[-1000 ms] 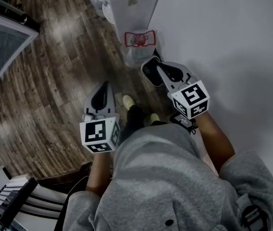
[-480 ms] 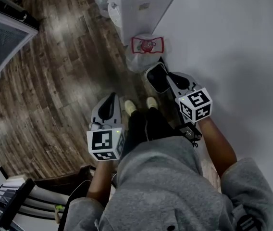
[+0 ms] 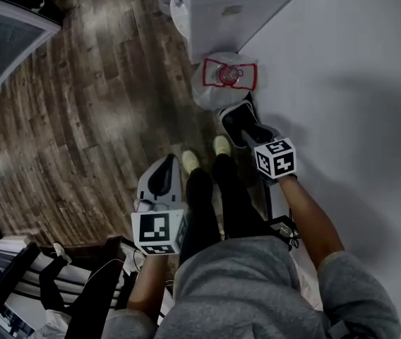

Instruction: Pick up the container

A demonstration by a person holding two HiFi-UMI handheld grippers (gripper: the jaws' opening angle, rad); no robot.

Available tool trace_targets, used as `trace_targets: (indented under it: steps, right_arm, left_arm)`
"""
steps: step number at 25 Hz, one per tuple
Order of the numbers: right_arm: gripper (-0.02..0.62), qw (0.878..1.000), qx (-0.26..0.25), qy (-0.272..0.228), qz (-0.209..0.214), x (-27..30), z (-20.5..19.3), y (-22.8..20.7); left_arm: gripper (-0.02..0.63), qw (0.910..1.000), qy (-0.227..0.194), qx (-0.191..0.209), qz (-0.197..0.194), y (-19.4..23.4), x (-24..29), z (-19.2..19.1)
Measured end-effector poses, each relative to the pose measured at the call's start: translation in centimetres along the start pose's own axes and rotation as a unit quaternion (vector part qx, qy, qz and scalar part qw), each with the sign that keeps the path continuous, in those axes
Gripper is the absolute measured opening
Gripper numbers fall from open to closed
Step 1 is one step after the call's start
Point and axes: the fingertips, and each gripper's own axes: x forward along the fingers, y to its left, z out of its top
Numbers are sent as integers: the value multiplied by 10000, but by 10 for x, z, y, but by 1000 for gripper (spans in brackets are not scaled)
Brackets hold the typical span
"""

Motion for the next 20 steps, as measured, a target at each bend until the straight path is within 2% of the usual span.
trace_targets:
  steps: [4, 5, 6, 8, 10, 12, 15, 16, 17, 18, 20]
  right_arm:
    - [138, 9980, 552, 316, 60, 65, -33, -36]
    - [140, 9977, 545, 388, 50, 83, -42, -44]
    - [141, 9981, 363, 493, 36, 101, -51, -51]
    - [144, 9958, -408, 819, 41, 131, -70, -59]
    - [147, 9880, -1087, 1099, 67, 154, -84, -65]
    - [149, 9799, -1558, 1244, 60, 173, -89, -72]
    - [150, 9516, -2627, 1591, 95, 199, -102, -77]
    - [152, 9440, -2819, 1708, 111, 208, -109, -80]
    - [153, 9421, -2834, 1789, 124, 216, -116, -82]
    - [153, 9454, -2689, 1838, 134, 224, -123, -84]
    - [156, 9577, -2170, 1887, 136, 239, -138, -88]
  left_arm:
    - [15, 9993, 147, -219, 261, 10, 36, -28]
    - [15, 9990, 182, -261, 323, 14, 45, -38]
    - [15, 9985, 219, -307, 387, 17, 54, -48]
    - [15, 9974, 315, -426, 494, 22, 67, -67]
    - [15, 9963, 416, -525, 544, 27, 77, -82]
    - [15, 9955, 487, -573, 570, 32, 85, -93]
    - [15, 9942, 575, -689, 597, 38, 95, -110]
    - [15, 9935, 624, -730, 606, 40, 98, -117]
    - [15, 9927, 688, -773, 626, 41, 101, -124]
    - [15, 9918, 744, -811, 645, 43, 104, -131]
    - [15, 9913, 772, -856, 643, 46, 110, -143]
